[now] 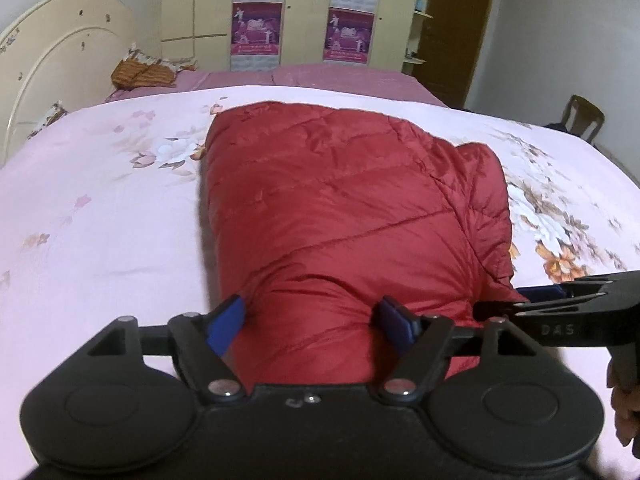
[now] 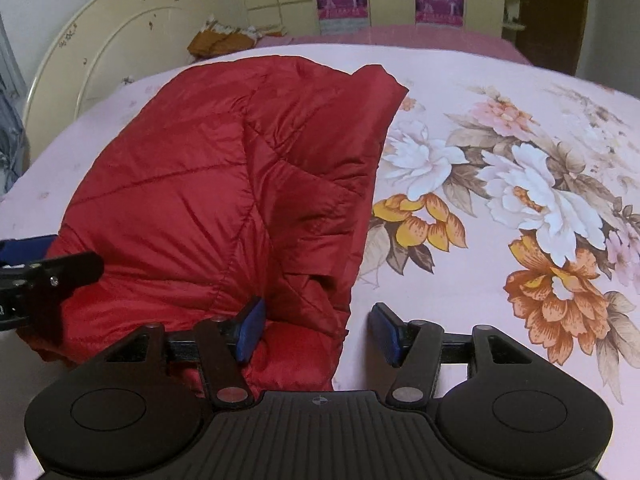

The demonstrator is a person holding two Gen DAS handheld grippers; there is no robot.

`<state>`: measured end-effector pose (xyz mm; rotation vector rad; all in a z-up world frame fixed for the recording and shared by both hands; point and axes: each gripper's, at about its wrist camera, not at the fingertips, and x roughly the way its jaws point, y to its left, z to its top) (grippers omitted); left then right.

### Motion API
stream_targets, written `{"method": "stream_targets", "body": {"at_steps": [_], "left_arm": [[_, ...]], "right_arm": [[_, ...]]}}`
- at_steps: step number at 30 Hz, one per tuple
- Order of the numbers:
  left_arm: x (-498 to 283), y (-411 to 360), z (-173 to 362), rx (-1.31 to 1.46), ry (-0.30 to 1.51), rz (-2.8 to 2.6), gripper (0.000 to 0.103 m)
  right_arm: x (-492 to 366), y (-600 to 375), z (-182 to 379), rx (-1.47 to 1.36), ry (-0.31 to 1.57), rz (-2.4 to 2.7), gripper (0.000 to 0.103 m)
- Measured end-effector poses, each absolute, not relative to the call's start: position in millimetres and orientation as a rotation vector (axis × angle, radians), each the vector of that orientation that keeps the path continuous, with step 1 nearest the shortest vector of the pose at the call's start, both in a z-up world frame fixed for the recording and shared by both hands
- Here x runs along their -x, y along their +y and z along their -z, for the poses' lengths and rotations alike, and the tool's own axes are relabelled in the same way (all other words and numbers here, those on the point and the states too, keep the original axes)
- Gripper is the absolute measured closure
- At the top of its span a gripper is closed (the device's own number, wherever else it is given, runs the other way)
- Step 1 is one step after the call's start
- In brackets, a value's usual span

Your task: Fold large clothes

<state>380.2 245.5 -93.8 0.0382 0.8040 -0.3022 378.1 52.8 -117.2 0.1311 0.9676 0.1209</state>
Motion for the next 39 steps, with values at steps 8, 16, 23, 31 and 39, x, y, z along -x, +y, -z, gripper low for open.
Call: {"method": "stream_targets", "body": {"at_steps": [8,16,23,31,39], "left_arm": [[-398.1,242.7,69.9,-0.009,0.744,0.266,0.029],[-433.6,232.4,85.6,-0.009,0.782,0.24,0.024],[-435.1,225.1,88.8,-0.026,0.782,0.227,0.015],[-429.7,220.8,82.3,-0.006,0.842,0.167,0.0],[-365.3,208.9,43.6,-0.035,0.8,0.07,0.0]], "right_arm": [[-389.7,44.5,60.2,-0.134,0.776,-0.114,0.046],[-439.0,67.8,78.5,-0.088,0.754,-0.118,0.046],[-464.4,66.6,118.5,-0.106,0.844,-0.065,0.046],[-469.0,56.1,116.2,-0.134,0.879,-0.096,0.046],[-393.3,42.0,55.2,-0.208,0.765,-0.159,0.046]]}}
